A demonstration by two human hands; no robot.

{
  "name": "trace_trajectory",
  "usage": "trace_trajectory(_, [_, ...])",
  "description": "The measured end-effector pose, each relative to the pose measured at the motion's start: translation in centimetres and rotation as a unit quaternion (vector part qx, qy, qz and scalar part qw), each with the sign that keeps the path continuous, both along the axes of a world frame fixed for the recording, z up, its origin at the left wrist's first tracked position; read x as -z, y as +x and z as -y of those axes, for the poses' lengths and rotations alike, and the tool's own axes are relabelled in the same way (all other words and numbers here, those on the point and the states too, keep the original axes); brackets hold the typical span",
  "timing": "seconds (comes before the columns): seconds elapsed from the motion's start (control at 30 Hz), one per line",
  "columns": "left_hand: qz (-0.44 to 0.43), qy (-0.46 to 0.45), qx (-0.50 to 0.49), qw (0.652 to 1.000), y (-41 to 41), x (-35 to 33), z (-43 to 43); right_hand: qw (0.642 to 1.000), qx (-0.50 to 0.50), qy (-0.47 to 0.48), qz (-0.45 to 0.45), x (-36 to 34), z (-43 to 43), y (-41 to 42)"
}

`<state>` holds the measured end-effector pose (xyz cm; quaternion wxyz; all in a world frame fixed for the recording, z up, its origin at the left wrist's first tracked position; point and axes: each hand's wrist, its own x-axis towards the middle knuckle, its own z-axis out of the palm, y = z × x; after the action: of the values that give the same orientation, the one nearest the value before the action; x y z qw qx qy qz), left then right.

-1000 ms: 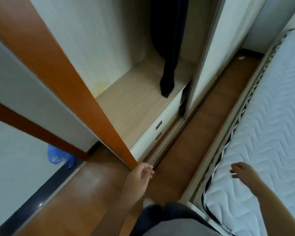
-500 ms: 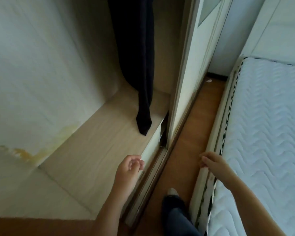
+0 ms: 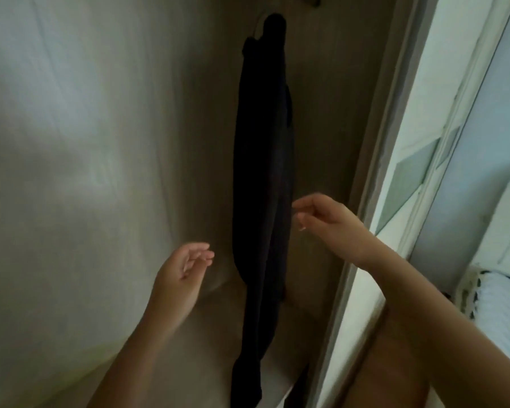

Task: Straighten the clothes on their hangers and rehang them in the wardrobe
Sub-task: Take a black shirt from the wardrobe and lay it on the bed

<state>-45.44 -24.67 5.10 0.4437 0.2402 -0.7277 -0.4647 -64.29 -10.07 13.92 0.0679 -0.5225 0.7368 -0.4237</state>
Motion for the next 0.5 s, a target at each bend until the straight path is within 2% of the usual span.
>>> trace_trajectory(0.13, [-0.067, -0.048, 0.005, 0.997, -3.3, -6.2, 3.5, 0.995, -0.006, -0.089, -0.037, -6.1, 4.4, -3.0])
trace_trajectory(0.33, [-0.12, -0.096, 0.022, 0.988, -7.3, -13.5, 7.3, 0.978, 0.057, -0.2, -0.011, -15.3, 10.4, -5.8])
trace_trajectory(0.43, [-0.125, -0.113, 0.021, 0.986, -8.2, -15.4, 8.9, 0.971, 0.095, -0.218, 0.0, -19.0, 14.1, -6.1])
trace_trajectory(0.5, [-0.11, -0.121, 0.015, 0.986, -8.4, -15.9, 9.9, 0.974, 0.128, -0.187, -0.003, -20.8, 16.5, -6.3])
